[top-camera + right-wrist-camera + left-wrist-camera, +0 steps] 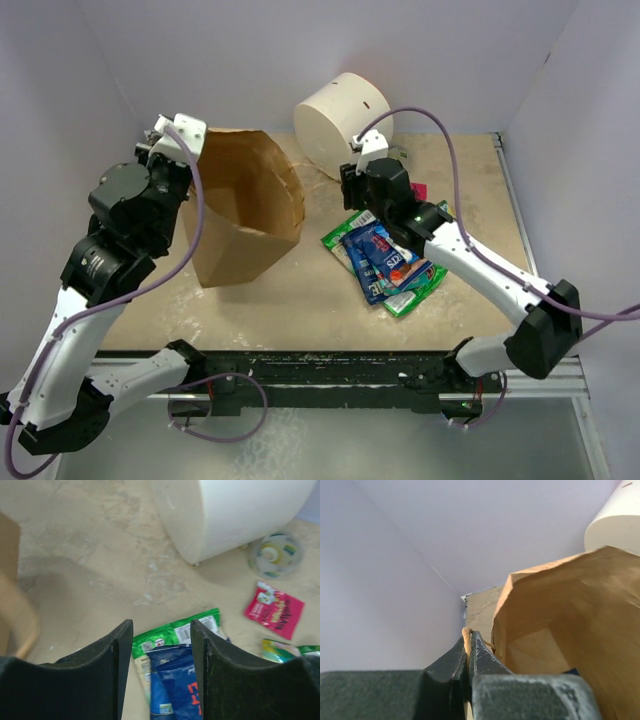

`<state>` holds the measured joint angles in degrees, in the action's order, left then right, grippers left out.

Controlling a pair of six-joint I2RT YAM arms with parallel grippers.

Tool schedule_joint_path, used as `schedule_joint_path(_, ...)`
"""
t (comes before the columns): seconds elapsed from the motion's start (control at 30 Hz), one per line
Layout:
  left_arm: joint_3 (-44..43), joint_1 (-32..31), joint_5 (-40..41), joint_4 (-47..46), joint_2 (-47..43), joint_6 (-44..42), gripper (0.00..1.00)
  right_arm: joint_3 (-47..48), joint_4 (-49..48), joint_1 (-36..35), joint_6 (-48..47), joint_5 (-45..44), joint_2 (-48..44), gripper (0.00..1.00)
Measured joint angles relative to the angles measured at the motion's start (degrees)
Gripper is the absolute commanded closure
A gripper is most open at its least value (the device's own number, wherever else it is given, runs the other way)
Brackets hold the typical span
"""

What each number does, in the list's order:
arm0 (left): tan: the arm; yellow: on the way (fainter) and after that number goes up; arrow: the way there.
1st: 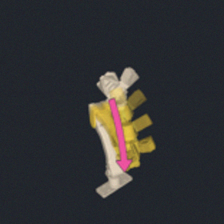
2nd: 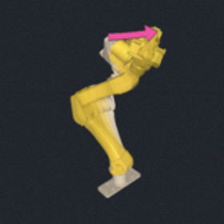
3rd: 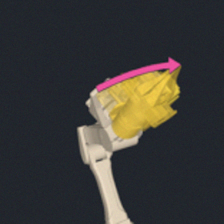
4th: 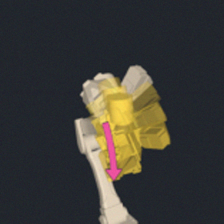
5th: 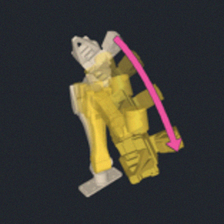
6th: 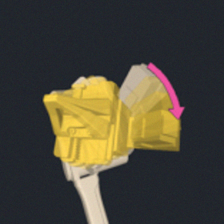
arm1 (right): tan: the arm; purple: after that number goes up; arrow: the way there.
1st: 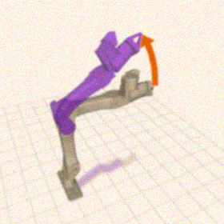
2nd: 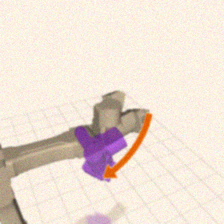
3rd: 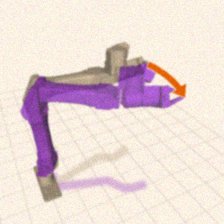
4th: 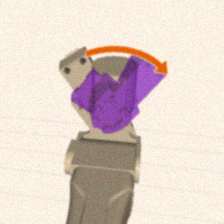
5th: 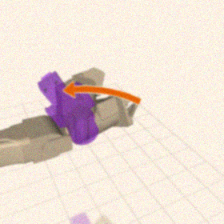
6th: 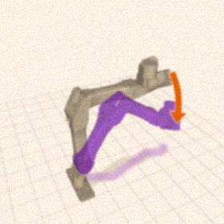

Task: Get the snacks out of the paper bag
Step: Adjust the paper bag at the center of the board.

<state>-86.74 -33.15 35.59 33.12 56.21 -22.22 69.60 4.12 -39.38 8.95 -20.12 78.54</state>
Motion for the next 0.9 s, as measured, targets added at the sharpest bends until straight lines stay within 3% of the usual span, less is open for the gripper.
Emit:
schedule_joint_path(0.2,1.7,0.0,3.7,-3.6,-3.3,-3.8,1.0,3.2,2.3,-2.2,4.3,4.1,5.5,0.45)
schedule_joint_path(0.4,4.7,0.0,1.5,-7.6,-4.9,-8.9,1.0,5.3,1.6,-10.6,6.8,6.8,9.4,0.43)
schedule_joint_path(0.63,3.6,0.0,-24.2,-2.2,1.9,-6.4,1.0,0.3,-1.9,-13.3,9.8,11.3,10.9,0.42)
schedule_joint_path(0.77,5.1,0.0,-38.8,-0.5,6.1,1.4,1.0,-4.0,-1.8,-12.9,10.3,11.0,9.6,0.41)
schedule_joint_path(0.9,7.6,0.0,-48.4,-0.1,6.3,10.5,1.0,-9.1,0.0,-12.7,11.6,10.2,4.5,0.41)
